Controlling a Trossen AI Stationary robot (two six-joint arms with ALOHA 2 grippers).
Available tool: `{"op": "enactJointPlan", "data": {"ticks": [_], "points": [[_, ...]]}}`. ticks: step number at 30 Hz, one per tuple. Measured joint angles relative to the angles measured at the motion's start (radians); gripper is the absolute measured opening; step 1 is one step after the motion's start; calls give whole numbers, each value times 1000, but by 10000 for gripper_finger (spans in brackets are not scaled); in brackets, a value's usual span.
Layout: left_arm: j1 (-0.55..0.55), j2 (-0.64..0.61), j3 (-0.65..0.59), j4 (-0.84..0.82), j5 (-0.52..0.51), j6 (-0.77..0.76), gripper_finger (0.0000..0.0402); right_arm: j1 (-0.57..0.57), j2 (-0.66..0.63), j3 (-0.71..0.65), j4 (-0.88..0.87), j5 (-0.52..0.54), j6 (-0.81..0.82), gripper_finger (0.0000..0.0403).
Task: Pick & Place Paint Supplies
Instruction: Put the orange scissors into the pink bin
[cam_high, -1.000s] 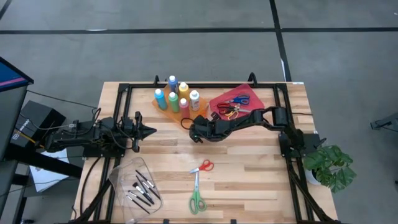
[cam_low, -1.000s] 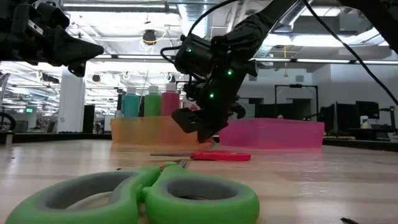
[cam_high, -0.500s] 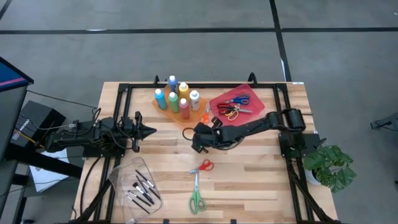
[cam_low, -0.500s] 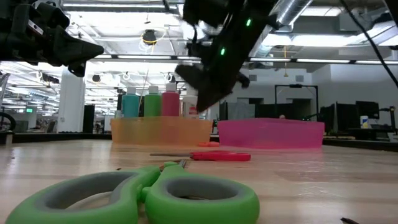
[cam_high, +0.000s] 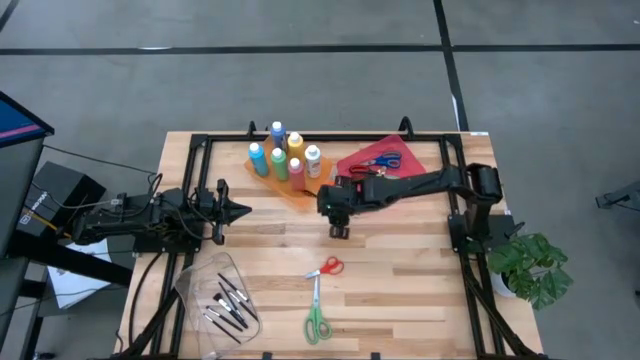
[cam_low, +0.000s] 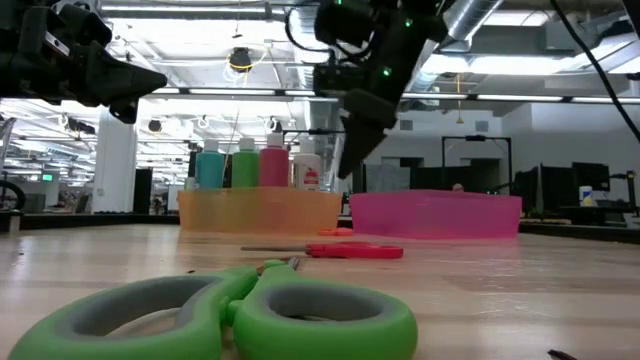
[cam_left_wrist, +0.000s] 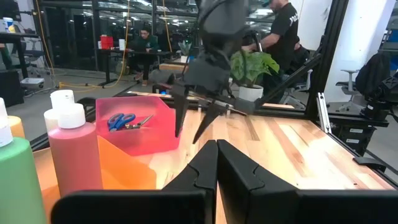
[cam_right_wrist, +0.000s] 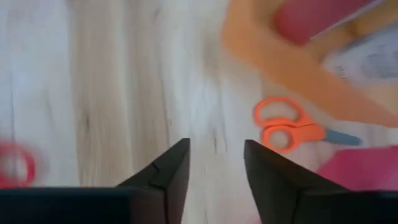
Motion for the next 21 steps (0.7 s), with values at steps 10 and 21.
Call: {"op": "enactJointPlan", "data": {"ticks": [10, 21], "points": [[0, 0, 0, 0, 0, 0, 1, -137, 0, 0, -15, -82, -180, 182], [0, 0, 0, 4, 1, 0, 1, -165, 167, 2, 35, -104, -277, 178]]}}
